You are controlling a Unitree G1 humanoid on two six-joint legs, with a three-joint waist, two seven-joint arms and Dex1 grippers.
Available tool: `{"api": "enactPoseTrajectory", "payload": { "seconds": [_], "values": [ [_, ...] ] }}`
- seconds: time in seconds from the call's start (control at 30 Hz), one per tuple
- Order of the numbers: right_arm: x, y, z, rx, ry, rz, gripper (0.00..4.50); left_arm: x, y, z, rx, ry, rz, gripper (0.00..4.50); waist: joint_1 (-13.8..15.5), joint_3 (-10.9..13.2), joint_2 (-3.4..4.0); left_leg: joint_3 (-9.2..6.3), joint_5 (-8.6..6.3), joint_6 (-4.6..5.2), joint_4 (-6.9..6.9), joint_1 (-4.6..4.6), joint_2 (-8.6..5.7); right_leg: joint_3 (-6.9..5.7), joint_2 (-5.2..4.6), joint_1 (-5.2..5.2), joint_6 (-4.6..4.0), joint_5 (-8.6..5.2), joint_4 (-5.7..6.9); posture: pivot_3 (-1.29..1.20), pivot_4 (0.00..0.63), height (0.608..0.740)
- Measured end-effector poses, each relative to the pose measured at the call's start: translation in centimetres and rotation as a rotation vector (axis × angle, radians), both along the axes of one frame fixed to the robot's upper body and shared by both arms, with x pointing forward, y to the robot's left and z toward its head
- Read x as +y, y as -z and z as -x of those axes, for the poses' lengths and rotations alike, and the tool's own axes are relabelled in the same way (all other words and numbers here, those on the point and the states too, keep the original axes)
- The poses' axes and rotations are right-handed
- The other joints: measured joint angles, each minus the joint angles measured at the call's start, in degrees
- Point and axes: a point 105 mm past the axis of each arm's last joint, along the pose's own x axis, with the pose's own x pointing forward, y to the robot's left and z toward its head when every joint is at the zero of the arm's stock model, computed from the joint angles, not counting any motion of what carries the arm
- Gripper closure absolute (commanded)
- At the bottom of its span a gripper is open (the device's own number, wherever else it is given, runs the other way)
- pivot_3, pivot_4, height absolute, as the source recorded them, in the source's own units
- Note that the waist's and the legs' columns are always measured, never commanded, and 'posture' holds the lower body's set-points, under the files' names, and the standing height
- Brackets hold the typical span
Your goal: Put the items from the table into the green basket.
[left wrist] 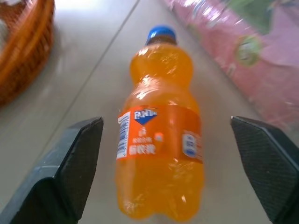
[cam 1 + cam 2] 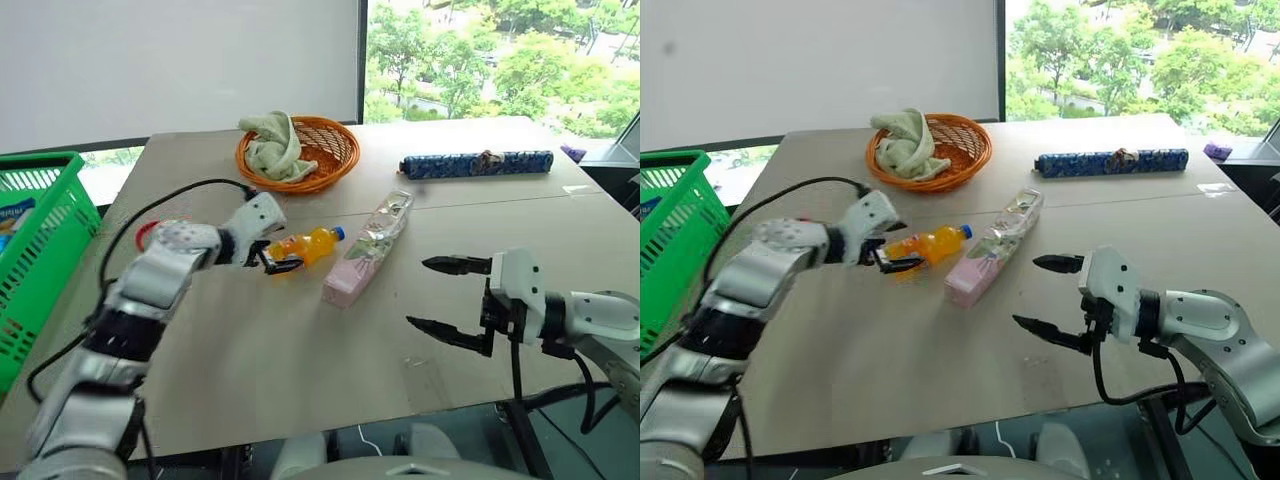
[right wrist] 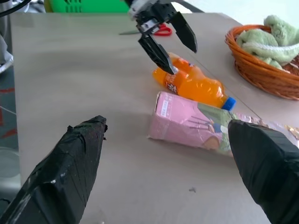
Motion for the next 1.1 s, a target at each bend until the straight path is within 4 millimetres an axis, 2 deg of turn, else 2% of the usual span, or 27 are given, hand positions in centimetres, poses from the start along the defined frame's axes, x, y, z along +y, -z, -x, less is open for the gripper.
{"api": "enactPoseTrajectory", "payload": {
  "seconds": [0.07, 0.13, 0.17, 0.27, 0.47, 0.57, 0.7, 0.77, 0.8, 0.83, 0.87, 0.9, 0.97, 1.03, 1.1],
  "values": [
    [0.1, -0.1, 0.2, -0.008, 0.007, 0.000, 0.00, -0.9, 1.1, -0.7, 0.085, 0.005, -0.026, 0.03, -0.7, 0.0, 0.01, 0.02, 0.00, 0.00, 0.01, 0.02, 0.01, 0.08, 0.09, 0.00, 0.03, -0.02, 0.01, -0.24, 0.000, 0.740],
    [0.1, -0.1, 0.2, -0.012, 0.016, 0.000, 0.00, -0.8, 2.0, -1.3, 0.126, -0.013, -0.066, 0.03, -1.6, 0.0, 0.01, 0.04, 0.00, 0.01, 0.03, 0.03, 0.05, 0.15, 0.18, -0.01, 0.04, -0.02, 0.00, -0.24, 0.000, 0.740],
    [0.1, 0.0, 0.2, -0.010, 0.025, 0.001, 0.00, -0.3, 2.0, -1.8, 0.118, -0.021, -0.115, 0.55, -2.2, 0.0, 0.01, 0.04, 0.00, 0.01, 0.02, 0.10, 0.07, 0.17, 0.21, 0.03, 0.05, -0.03, 0.01, -0.25, 0.000, 0.740],
    [0.1, 0.1, 0.4, -0.002, 0.034, 0.003, 0.00, 0.5, 2.3, -2.2, 0.122, -0.023, -0.165, 1.56, -3.2, -0.1, 0.19, 0.04, -0.11, 0.19, 0.03, 0.21, 0.12, 0.19, 0.21, 0.13, 0.05, -0.03, 0.03, -0.25, 0.000, 0.740],
    [0.1, 0.2, 0.4, 0.003, 0.047, 0.002, 0.00, 1.6, 2.6, -1.5, 0.115, -0.045, -0.135, 1.58, -4.5, -0.1, 0.24, 0.04, -0.15, 0.23, 0.02, 0.56, 0.22, 0.25, 0.20, 0.41, 0.05, -0.01, 0.11, -0.23, 0.000, 0.740],
    [0.2, -0.1, 0.1, 0.005, 0.044, 0.001, 0.00, 3.1, 2.1, -0.1, 0.139, -0.142, 0.041, 1.58, -5.5, -0.1, 0.26, 0.06, -0.15, 0.21, -0.02, 0.57, 0.26, 0.28, 0.18, 0.39, 0.05, -0.01, 0.13, -0.20, 0.000, 0.740],
    [0.9, -1.4, -0.7, -0.017, 0.015, -0.006, 0.00, 5.7, 1.0, 1.6, 0.126, -0.330, 0.309, 1.58, -5.7, 0.0, 0.15, 0.01, -0.09, 0.12, -0.01, 0.45, 0.26, 0.25, 0.14, 0.31, 0.06, -0.01, 0.10, -0.09, 0.000, 0.740],
    [1.9, -2.5, -1.7, -0.035, -0.011, -0.027, 0.00, 8.7, -2.8, 0.3, -0.100, -0.545, 0.526, 1.58, -4.2, 0.2, -0.28, -0.16, -0.12, 0.18, 0.05, 0.35, 0.26, 0.04, 0.13, 0.26, 0.06, 0.03, 0.14, -0.06, 0.000, 0.740],
    [2.2, -2.9, -1.8, -0.047, -0.024, -0.037, 0.00, 9.9, -4.3, -0.1, -0.182, -0.600, 0.564, 1.58, -3.8, 0.2, -0.40, -0.23, -0.11, 0.16, 0.07, 0.27, 0.26, -0.04, 0.13, 0.22, 0.06, 0.03, 0.17, -0.04, 0.000, 0.740],
    [2.7, -3.4, -1.9, -0.057, -0.048, -0.045, 0.00, 12.2, -6.8, -0.4, -0.325, -0.707, 0.610, 1.58, -3.1, 0.1, -0.50, -0.27, -0.10, 0.13, 0.08, 0.24, 0.25, -0.09, 0.14, 0.19, 0.05, 0.04, 0.16, -0.02, 0.000, 0.740],
    [3.3, -3.9, -2.1, -0.067, -0.072, -0.058, 0.00, 15.7, -10.3, -0.1, -0.526, -0.849, 0.654, 1.58, -2.2, 0.1, -0.62, -0.28, -0.09, 0.09, 0.08, 0.17, 0.23, -0.12, 0.13, 0.18, 0.05, 0.04, 0.09, 0.00, 0.000, 0.740],
    [3.6, -4.1, -2.2, -0.072, -0.082, -0.063, 0.00, 17.4, -12.1, 0.4, -0.622, -0.914, 0.659, 1.58, -1.8, 0.1, -0.64, -0.28, -0.03, -0.01, 0.06, 0.15, 0.20, -0.12, 0.11, 0.18, 0.06, 0.05, 0.03, 0.00, 0.000, 0.740],
    [4.5, -4.7, -2.6, -0.078, -0.122, -0.084, 0.00, 22.5, -15.1, 2.3, -0.826, -1.092, 0.568, 1.58, -1.4, 0.1, -0.64, -0.11, 0.02, -0.10, 0.00, 0.16, 0.14, 0.01, 0.06, 0.07, 0.08, 0.05, 0.05, 0.02, 0.000, 0.740],
    [5.2, -5.6, -3.0, -0.100, -0.164, -0.101, 0.00, 27.4, -17.0, 4.9, -0.977, -1.276, 0.454, 1.58, -0.8, 0.0, -0.67, -0.06, 0.02, -0.10, -0.06, 0.07, 0.10, 0.03, 0.02, -0.12, 0.09, 0.05, 0.05, 0.02, 0.000, 0.740],
    [5.5, -6.2, -3.2, -0.116, -0.188, -0.109, 0.00, 30.2, -17.5, 6.2, -1.026, -1.384, 0.381, 1.58, 0.7, -0.1, -0.82, -0.07, 0.01, -0.10, -0.08, 0.02, 0.06, -0.10, -0.04, -0.16, 0.09, 0.06, 0.04, 0.03, 0.000, 0.740]
  ]
}}
